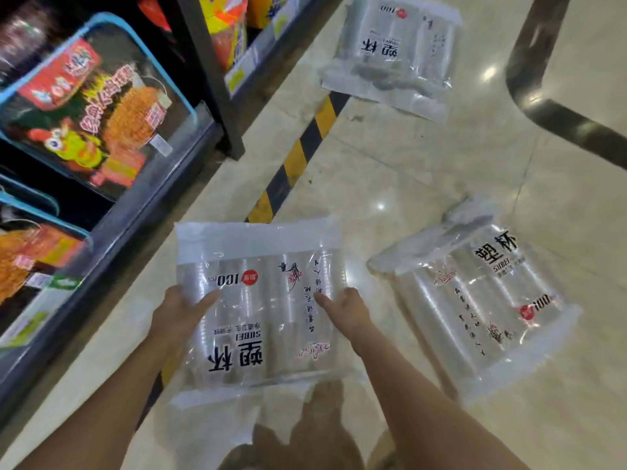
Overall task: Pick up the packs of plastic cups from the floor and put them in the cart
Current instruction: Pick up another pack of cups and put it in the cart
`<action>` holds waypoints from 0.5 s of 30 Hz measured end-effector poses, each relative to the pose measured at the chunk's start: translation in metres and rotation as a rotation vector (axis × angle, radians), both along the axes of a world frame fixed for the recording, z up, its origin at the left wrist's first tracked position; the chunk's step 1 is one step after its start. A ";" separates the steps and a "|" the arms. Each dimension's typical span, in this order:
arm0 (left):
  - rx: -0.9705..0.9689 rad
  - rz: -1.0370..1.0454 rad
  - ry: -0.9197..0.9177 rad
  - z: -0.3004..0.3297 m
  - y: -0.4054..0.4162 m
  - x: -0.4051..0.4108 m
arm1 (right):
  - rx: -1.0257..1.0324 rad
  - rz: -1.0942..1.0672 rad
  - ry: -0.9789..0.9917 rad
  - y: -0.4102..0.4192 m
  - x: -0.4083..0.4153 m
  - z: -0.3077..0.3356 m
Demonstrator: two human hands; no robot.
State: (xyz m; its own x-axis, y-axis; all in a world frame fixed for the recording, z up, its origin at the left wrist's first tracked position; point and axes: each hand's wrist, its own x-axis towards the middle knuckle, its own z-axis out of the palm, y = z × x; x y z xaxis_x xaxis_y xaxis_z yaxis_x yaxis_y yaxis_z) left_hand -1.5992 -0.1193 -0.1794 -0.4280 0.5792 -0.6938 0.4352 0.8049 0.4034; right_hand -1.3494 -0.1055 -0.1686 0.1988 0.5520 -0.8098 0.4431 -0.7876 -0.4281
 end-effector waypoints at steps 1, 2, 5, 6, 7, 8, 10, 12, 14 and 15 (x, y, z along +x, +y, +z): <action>0.026 0.018 -0.001 0.012 0.003 0.003 | 0.012 -0.025 0.008 0.000 0.001 0.010; 0.058 0.021 0.003 0.027 0.010 0.005 | 0.024 -0.054 0.024 0.002 0.004 0.023; 0.154 -0.049 -0.022 0.099 0.039 0.021 | 0.097 -0.132 0.050 0.016 0.023 0.091; 0.205 -0.082 -0.047 0.130 0.050 0.028 | 0.128 -0.150 0.047 0.024 0.032 0.121; 0.249 -0.106 -0.075 0.166 0.060 0.038 | 0.159 -0.162 0.037 0.031 0.043 0.154; 0.303 -0.127 -0.099 0.199 0.070 0.049 | 0.188 -0.175 0.022 0.037 0.055 0.189; 0.375 -0.132 -0.129 0.273 0.090 0.076 | 0.244 -0.216 -0.005 0.049 0.081 0.266; 0.434 -0.175 -0.147 0.356 0.105 0.105 | 0.293 -0.271 -0.018 0.057 0.108 0.350; 0.473 -0.235 -0.210 0.440 0.121 0.132 | 0.348 -0.349 -0.017 0.063 0.135 0.434; 0.504 -0.270 -0.236 0.482 0.129 0.145 | 0.377 -0.386 -0.019 0.064 0.149 0.476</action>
